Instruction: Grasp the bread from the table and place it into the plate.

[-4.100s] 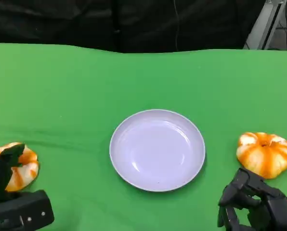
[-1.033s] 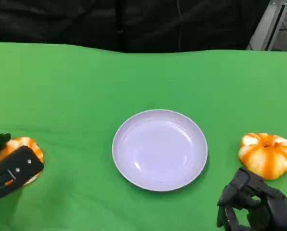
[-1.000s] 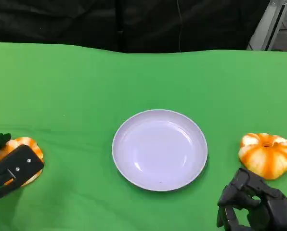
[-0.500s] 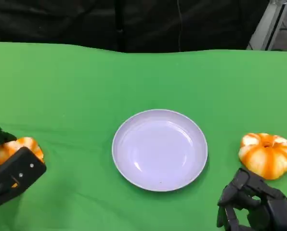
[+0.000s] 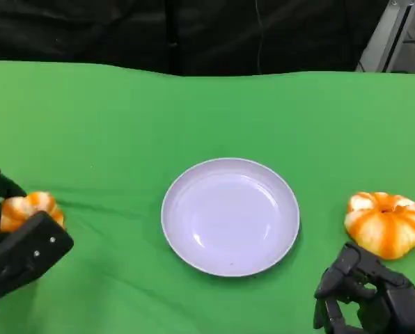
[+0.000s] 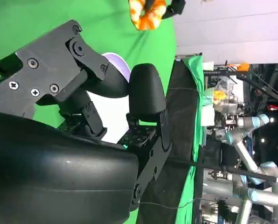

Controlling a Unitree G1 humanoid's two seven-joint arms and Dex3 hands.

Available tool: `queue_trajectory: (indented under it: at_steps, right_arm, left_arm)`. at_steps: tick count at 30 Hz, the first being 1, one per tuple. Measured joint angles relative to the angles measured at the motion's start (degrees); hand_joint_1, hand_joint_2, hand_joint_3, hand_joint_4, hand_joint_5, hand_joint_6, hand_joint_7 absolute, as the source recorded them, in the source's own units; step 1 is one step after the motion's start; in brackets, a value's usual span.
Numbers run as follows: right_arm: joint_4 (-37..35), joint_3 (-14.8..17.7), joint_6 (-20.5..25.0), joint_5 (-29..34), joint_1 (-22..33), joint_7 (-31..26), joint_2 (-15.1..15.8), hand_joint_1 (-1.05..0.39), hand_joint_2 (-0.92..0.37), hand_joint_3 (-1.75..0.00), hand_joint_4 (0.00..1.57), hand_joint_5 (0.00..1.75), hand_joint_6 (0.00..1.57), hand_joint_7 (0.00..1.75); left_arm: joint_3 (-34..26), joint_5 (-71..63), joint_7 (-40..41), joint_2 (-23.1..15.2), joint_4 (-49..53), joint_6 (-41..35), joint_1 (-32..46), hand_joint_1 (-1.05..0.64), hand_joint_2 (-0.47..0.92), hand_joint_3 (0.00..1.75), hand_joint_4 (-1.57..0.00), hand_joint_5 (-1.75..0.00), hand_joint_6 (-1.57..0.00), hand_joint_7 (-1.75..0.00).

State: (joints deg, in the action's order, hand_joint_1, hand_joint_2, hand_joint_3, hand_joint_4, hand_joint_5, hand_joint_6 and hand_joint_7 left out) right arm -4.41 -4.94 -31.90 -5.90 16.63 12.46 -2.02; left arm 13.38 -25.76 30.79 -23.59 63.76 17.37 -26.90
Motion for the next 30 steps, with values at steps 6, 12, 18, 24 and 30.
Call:
queue_trajectory:
  at_steps: [6, 12, 18, 24, 30]
  right_arm:
    - [-0.22, 0.08, -0.05, 0.00, -0.18, 0.00, 0.00, -0.15, -0.51, -1.28, 0.83, 1.75, 0.74, 1.59]
    - [-0.67, 0.08, -0.09, -0.02, -0.36, 0.19, 0.01, -0.15, -0.52, -1.27, 0.82, 1.75, 0.73, 1.59]
    - [-1.03, 0.19, -0.16, -0.10, -0.47, 0.43, 0.01, -0.15, -0.52, -1.27, 0.82, 1.75, 0.73, 1.59]
    - [-1.05, 0.29, -0.25, -0.11, -0.68, 0.40, -0.04, -0.15, -0.52, -1.27, 0.82, 1.75, 0.74, 1.59]
    - [-1.05, 0.30, -0.26, -0.14, -0.44, 0.38, -0.06, -0.15, -0.52, -1.27, 0.83, 1.75, 0.74, 1.59]
  left_arm:
    - [-0.17, -1.00, 1.12, 0.00, -3.77, -1.73, -0.15, -0.08, 0.88, 0.36, -0.77, -1.75, -0.54, -1.75]
    - [-1.35, -1.33, 0.81, -0.80, -13.80, -4.35, 1.13, -0.05, 0.68, 0.72, -0.75, -1.75, -0.53, -1.75]
    - [-2.54, -1.51, -2.10, -1.67, -25.11, -7.02, 2.65, -0.08, 0.65, 0.86, -0.77, -1.75, -0.57, -1.75]
    - [-2.34, -3.37, -9.85, -0.98, -44.56, -11.90, 6.13, -0.02, 0.61, 0.98, -0.78, -1.75, -0.58, -1.75]
    - [-1.36, -5.45, -13.98, 2.04, -52.81, -13.92, 6.33, 0.00, 0.59, 1.01, -0.79, -1.75, -0.61, -1.75]
